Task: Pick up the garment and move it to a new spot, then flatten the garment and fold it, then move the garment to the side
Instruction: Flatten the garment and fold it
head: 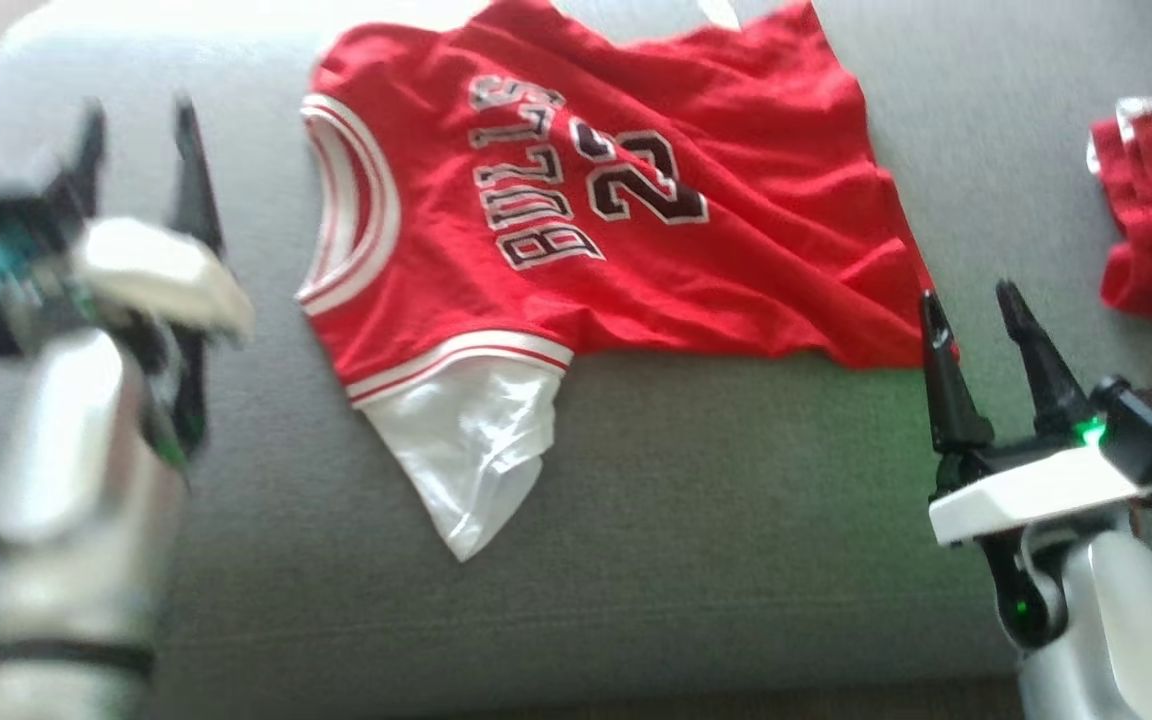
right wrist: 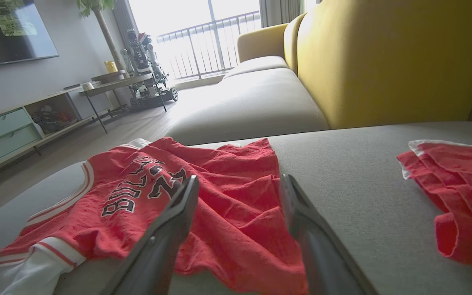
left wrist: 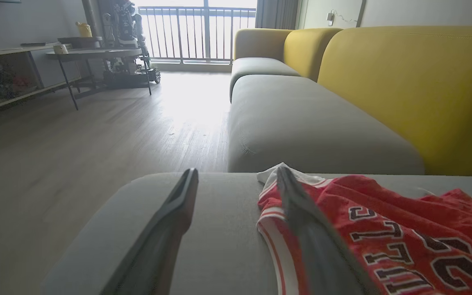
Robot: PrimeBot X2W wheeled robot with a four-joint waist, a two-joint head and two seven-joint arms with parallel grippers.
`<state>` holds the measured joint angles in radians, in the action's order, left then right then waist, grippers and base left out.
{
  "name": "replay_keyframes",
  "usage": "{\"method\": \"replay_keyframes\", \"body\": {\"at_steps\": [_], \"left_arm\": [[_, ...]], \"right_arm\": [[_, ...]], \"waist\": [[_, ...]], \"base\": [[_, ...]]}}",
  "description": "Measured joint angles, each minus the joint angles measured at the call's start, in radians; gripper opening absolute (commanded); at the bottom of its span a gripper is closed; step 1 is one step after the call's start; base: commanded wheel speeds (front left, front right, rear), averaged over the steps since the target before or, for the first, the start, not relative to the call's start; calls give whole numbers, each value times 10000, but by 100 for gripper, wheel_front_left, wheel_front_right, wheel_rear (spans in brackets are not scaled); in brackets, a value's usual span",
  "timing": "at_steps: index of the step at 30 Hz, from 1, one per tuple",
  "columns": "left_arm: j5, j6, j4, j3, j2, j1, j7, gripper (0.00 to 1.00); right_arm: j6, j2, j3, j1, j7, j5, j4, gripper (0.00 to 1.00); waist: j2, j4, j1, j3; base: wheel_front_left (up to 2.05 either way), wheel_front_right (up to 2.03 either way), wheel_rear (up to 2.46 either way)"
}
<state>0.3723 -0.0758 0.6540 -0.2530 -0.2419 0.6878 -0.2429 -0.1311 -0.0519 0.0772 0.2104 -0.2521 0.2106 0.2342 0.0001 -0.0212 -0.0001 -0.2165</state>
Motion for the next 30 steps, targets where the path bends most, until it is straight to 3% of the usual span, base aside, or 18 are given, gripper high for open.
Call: {"method": "replay_keyframes", "body": {"at_steps": [8, 13, 21, 26, 30], "left_arm": [[311, -374, -2301, -221, 652, -3733, -63, 100], [445, -577, -3103, -311, 984, -5144, -65, 100], [529, -715, -3593, -671, 1254, -5629, -44, 100], [529, -230, -3319, -1476, 1312, -5636, 800, 100], [529, -104, -3035, -1927, 1407, -5743, 1379, 100]], "right_arm": [[0, 4, 44, -750, 146, -84, 2, 100], [0, 6, 56, -950, 232, -84, -13, 100], [0, 8, -81, -973, 247, -52, -50, 100], [0, 8, -61, -972, 245, 48, -48, 100], [0, 8, -63, -966, 232, 107, -38, 100]], "waist": [[0, -692, 0, 1097], [0, -892, 0, 1401], [0, -797, 0, 1384], [0, -670, 0, 1258], [0, -536, 0, 1120]], "base": [[0, 0, 0], [0, 0, 0], [0, 0, 0], [0, 0, 0], [0, 0, 0]]}}
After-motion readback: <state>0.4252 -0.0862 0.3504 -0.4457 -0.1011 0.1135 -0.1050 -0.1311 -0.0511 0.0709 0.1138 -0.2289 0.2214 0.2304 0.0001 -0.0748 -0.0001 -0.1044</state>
